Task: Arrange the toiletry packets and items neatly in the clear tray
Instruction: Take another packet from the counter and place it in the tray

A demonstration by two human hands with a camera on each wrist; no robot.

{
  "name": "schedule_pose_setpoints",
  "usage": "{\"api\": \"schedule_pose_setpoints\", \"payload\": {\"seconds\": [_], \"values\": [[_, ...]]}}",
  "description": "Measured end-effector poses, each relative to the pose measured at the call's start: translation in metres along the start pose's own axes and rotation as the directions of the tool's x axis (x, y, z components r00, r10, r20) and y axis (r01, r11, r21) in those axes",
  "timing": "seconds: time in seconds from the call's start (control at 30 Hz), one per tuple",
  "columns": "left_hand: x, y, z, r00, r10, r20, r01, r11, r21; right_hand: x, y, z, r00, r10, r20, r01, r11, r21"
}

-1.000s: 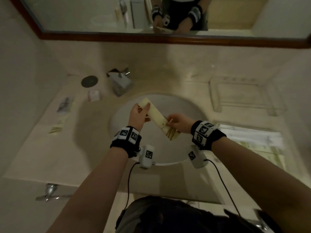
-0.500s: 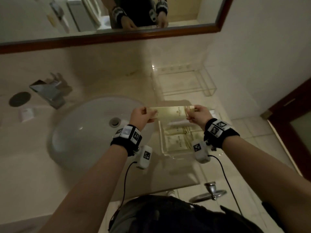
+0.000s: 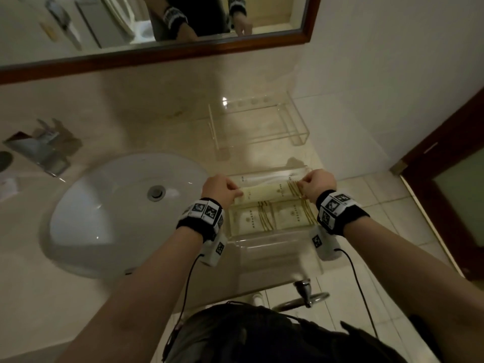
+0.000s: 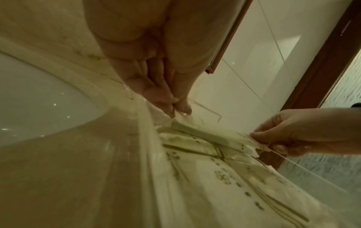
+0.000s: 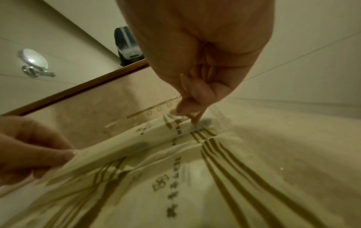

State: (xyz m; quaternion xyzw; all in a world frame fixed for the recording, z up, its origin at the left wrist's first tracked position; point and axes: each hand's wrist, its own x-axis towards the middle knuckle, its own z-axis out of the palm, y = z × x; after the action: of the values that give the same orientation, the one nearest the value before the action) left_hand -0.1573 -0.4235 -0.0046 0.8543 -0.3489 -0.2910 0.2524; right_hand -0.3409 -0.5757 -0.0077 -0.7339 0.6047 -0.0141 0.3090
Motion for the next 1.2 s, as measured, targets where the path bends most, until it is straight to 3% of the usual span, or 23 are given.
{"api": "schedule_pose_setpoints", "payload": {"seconds": [0.37,0.6,0.73,0.97,1.2], "values": [[-0.002,0.005,0.002,0.999,-0.021,-0.045,0.025,0.996,0.09,0.003,-0.001,-0.001,1.0,-0.01,0.011,0.011,0.995,-0.098],[-0.004,0.003,0.002,0.993,-0.047,-0.109,0.048,0.999,0.007,-0.001,-0.003,-0.002,0.999,-0.03,-0.013,0.029,0.995,-0.091],[-0.006,-0.004,-0.002,0.991,-0.045,-0.129,0.035,0.996,-0.082,-0.008,-0.014,-0.005,0.988,-0.13,-0.085,0.123,0.989,-0.076],[-0.018,-0.036,-0.036,0.967,-0.077,-0.242,0.029,0.981,-0.193,-0.039,-0.09,0.016,0.949,-0.316,0.009,0.315,0.949,0.027],[-0.044,-0.133,-0.105,0.927,-0.184,-0.326,0.155,0.981,-0.115,-0.089,-0.197,0.082,0.815,-0.523,0.249,0.528,0.848,0.053]]}}
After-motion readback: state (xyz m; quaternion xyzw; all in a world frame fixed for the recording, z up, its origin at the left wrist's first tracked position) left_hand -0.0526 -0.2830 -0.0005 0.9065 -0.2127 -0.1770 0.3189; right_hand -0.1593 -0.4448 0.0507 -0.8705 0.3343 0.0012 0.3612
